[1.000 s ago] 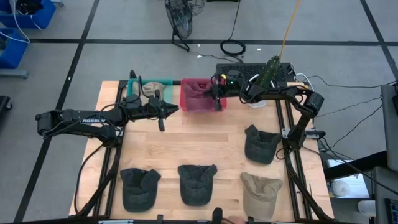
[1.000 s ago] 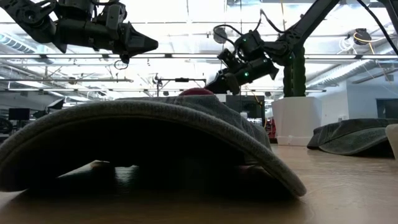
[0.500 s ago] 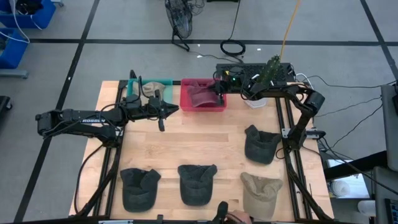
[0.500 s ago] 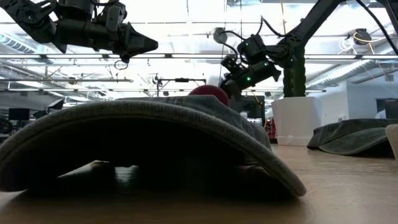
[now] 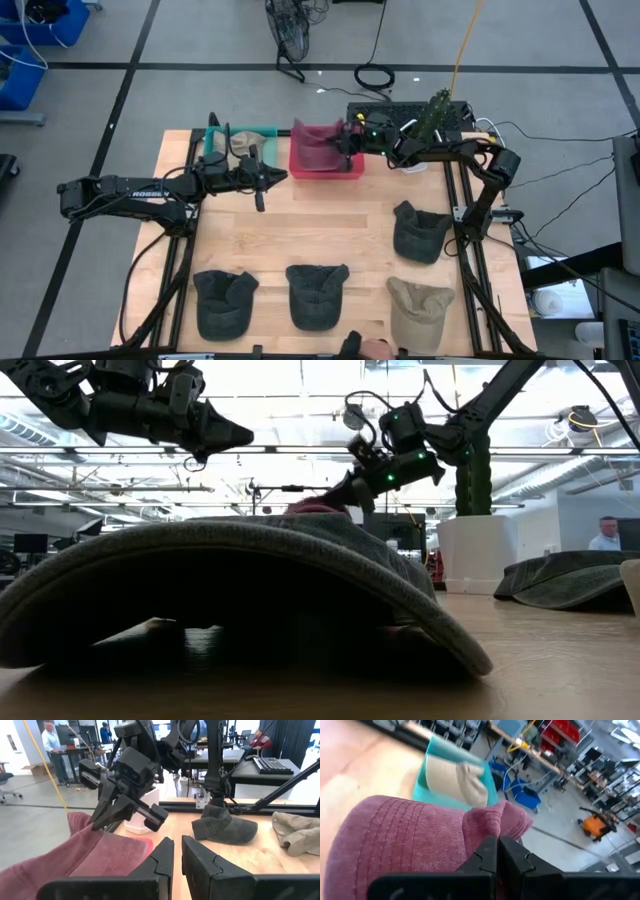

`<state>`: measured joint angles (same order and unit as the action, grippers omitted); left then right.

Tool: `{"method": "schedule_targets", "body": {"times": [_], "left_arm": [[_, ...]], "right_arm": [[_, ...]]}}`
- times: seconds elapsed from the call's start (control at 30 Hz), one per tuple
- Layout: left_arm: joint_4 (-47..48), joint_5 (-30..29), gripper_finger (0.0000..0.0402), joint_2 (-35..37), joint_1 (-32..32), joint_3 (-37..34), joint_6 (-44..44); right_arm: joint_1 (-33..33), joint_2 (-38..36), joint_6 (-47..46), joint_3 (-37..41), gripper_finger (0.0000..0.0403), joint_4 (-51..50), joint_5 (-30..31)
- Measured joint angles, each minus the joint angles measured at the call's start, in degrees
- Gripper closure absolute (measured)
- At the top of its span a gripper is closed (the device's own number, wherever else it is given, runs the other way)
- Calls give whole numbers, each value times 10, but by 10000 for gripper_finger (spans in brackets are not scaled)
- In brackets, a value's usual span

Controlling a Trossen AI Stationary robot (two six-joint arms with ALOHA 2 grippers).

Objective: Pick & Place hat
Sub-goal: Put the red cap into the red bin

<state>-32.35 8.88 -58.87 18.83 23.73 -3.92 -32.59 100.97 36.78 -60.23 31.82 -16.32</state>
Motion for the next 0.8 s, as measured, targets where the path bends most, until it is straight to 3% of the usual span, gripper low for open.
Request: {"method": "schedule_targets", "body": {"times": [0.37,0.8], "left_arm": [[-9,0,360,0,0,0,1],[-11,0,360,0,0,0,-1]], "right_arm": [[-37,0,-27,0,402,-39,0],[-32,0,-65,0,367,-85,0]]}}
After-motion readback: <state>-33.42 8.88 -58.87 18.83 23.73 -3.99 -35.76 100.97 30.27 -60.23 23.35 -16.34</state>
